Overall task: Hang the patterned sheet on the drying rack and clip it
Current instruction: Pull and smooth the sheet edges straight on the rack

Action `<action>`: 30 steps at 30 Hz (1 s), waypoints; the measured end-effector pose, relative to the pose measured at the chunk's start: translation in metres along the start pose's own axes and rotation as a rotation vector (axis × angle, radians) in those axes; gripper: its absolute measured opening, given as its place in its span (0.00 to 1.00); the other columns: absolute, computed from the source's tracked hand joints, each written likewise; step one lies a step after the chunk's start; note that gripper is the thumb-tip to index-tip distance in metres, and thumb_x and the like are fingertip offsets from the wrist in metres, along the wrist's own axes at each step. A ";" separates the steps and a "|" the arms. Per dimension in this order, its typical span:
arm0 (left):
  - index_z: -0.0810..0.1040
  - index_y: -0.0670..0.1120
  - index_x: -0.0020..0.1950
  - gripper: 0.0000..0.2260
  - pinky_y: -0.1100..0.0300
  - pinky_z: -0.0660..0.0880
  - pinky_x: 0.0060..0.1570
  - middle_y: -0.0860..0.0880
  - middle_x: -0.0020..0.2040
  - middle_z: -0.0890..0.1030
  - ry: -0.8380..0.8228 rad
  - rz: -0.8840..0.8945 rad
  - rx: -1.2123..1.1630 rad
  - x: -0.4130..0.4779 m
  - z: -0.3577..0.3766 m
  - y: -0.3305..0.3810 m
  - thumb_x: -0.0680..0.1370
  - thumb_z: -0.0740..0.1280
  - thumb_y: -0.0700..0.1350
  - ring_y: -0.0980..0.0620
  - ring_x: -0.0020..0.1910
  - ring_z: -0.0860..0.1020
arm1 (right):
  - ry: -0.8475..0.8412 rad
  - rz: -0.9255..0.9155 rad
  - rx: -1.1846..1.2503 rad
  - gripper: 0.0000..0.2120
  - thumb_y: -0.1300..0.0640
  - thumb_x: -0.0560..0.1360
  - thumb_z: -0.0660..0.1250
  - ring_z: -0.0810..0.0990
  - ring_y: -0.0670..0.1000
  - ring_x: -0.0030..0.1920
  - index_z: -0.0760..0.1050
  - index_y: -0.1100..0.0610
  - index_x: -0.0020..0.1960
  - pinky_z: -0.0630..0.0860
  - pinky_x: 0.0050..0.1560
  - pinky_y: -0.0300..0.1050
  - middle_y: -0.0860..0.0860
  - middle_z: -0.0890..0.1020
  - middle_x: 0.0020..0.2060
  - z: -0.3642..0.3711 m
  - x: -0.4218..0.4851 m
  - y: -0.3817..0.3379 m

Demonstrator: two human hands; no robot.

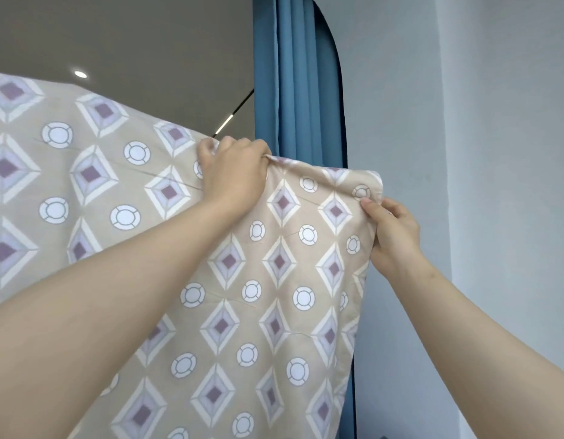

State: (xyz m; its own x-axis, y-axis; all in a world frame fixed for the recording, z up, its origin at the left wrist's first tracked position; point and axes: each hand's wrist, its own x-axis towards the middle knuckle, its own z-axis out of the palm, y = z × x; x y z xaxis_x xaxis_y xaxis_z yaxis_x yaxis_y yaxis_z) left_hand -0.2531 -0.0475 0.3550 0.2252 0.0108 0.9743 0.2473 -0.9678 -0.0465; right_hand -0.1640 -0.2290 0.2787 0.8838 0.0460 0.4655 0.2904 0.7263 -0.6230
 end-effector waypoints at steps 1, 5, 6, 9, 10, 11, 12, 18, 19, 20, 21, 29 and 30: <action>0.77 0.50 0.53 0.12 0.47 0.55 0.64 0.50 0.51 0.79 0.005 0.008 -0.014 -0.001 -0.001 0.002 0.81 0.54 0.46 0.46 0.57 0.71 | -0.031 0.034 0.050 0.13 0.64 0.73 0.70 0.84 0.49 0.37 0.72 0.58 0.55 0.82 0.40 0.45 0.53 0.82 0.44 0.000 -0.001 0.000; 0.77 0.51 0.54 0.12 0.47 0.55 0.65 0.52 0.53 0.78 -0.038 0.066 -0.084 -0.004 -0.008 0.001 0.80 0.55 0.45 0.48 0.60 0.69 | -0.262 0.242 -0.016 0.11 0.58 0.76 0.66 0.85 0.53 0.42 0.75 0.61 0.56 0.82 0.43 0.49 0.56 0.84 0.46 -0.003 -0.008 -0.008; 0.77 0.52 0.54 0.12 0.48 0.55 0.65 0.52 0.54 0.78 -0.047 0.081 -0.101 -0.005 -0.010 0.000 0.80 0.55 0.45 0.48 0.61 0.69 | -0.283 0.284 -0.047 0.08 0.57 0.76 0.65 0.85 0.53 0.40 0.77 0.60 0.53 0.82 0.42 0.49 0.55 0.85 0.42 -0.003 -0.010 -0.013; 0.80 0.51 0.53 0.11 0.50 0.55 0.62 0.53 0.54 0.77 0.014 0.131 -0.097 -0.008 -0.011 -0.004 0.79 0.58 0.46 0.48 0.61 0.67 | -0.229 0.246 -0.152 0.05 0.59 0.77 0.65 0.84 0.51 0.33 0.77 0.59 0.49 0.81 0.32 0.44 0.53 0.85 0.34 0.005 -0.011 -0.022; 0.80 0.51 0.52 0.10 0.50 0.56 0.61 0.52 0.54 0.77 0.049 0.124 -0.089 -0.010 -0.011 -0.003 0.79 0.59 0.46 0.47 0.61 0.68 | -0.197 0.186 -0.171 0.03 0.60 0.76 0.66 0.84 0.50 0.32 0.77 0.59 0.47 0.80 0.31 0.43 0.52 0.84 0.33 0.008 -0.010 -0.024; 0.81 0.50 0.50 0.09 0.51 0.57 0.58 0.50 0.52 0.77 0.086 0.105 -0.078 -0.013 -0.011 -0.001 0.78 0.61 0.46 0.45 0.59 0.69 | -0.155 0.117 -0.168 0.01 0.61 0.76 0.66 0.83 0.50 0.32 0.76 0.58 0.45 0.80 0.31 0.42 0.52 0.84 0.33 0.011 -0.010 -0.025; 0.82 0.49 0.48 0.08 0.51 0.59 0.54 0.48 0.49 0.77 0.131 0.088 -0.059 -0.016 -0.009 0.002 0.77 0.63 0.44 0.43 0.55 0.70 | -0.110 0.068 -0.157 0.03 0.62 0.76 0.67 0.82 0.50 0.33 0.74 0.57 0.44 0.80 0.32 0.42 0.52 0.83 0.35 0.013 -0.009 -0.025; 0.77 0.45 0.56 0.10 0.54 0.63 0.43 0.43 0.50 0.73 -0.025 0.081 -0.079 -0.024 -0.010 0.023 0.79 0.59 0.45 0.42 0.50 0.73 | -0.089 -0.089 -0.391 0.06 0.60 0.75 0.68 0.79 0.49 0.36 0.72 0.55 0.42 0.78 0.34 0.39 0.50 0.79 0.37 0.016 -0.012 -0.034; 0.76 0.44 0.56 0.11 0.54 0.65 0.42 0.43 0.51 0.73 -0.040 0.044 -0.136 -0.021 -0.013 0.024 0.80 0.57 0.45 0.42 0.51 0.72 | -0.074 -0.160 -0.374 0.07 0.59 0.75 0.68 0.78 0.49 0.36 0.71 0.55 0.41 0.77 0.36 0.40 0.50 0.79 0.36 0.019 -0.012 -0.041; 0.76 0.43 0.56 0.11 0.54 0.66 0.41 0.43 0.52 0.72 -0.017 0.011 -0.204 -0.018 -0.016 0.025 0.81 0.56 0.45 0.43 0.51 0.72 | -0.086 -0.196 -0.317 0.07 0.58 0.75 0.68 0.78 0.49 0.36 0.71 0.55 0.41 0.78 0.39 0.42 0.50 0.79 0.36 0.021 -0.014 -0.047; 0.76 0.43 0.56 0.11 0.54 0.66 0.41 0.43 0.53 0.72 0.023 -0.019 -0.277 -0.017 -0.019 0.027 0.81 0.56 0.45 0.43 0.51 0.72 | -0.142 -0.180 -0.268 0.06 0.58 0.75 0.68 0.80 0.50 0.37 0.72 0.55 0.43 0.79 0.41 0.44 0.51 0.80 0.38 0.022 -0.015 -0.050; 0.72 0.45 0.60 0.17 0.58 0.64 0.56 0.47 0.57 0.74 -0.085 0.087 -0.546 -0.077 -0.009 0.014 0.74 0.62 0.51 0.49 0.58 0.72 | -0.193 0.091 -0.487 0.00 0.59 0.74 0.69 0.83 0.44 0.30 0.79 0.55 0.44 0.77 0.29 0.35 0.47 0.84 0.33 -0.018 -0.047 0.003; 0.74 0.46 0.58 0.20 0.57 0.62 0.55 0.48 0.56 0.75 -0.113 0.156 -0.488 -0.090 -0.009 0.014 0.72 0.61 0.57 0.48 0.58 0.71 | -0.166 0.051 -0.473 0.02 0.59 0.74 0.69 0.82 0.43 0.28 0.78 0.55 0.43 0.76 0.27 0.34 0.46 0.84 0.30 -0.017 -0.048 0.004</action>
State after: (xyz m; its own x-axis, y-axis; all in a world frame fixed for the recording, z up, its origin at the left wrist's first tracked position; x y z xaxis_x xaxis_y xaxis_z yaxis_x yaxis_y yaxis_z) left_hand -0.2781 -0.0639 0.2681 0.3308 -0.1421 0.9329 -0.2593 -0.9642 -0.0549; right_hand -0.1987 -0.2399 0.2429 0.8421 0.2099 0.4968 0.4166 0.3318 -0.8464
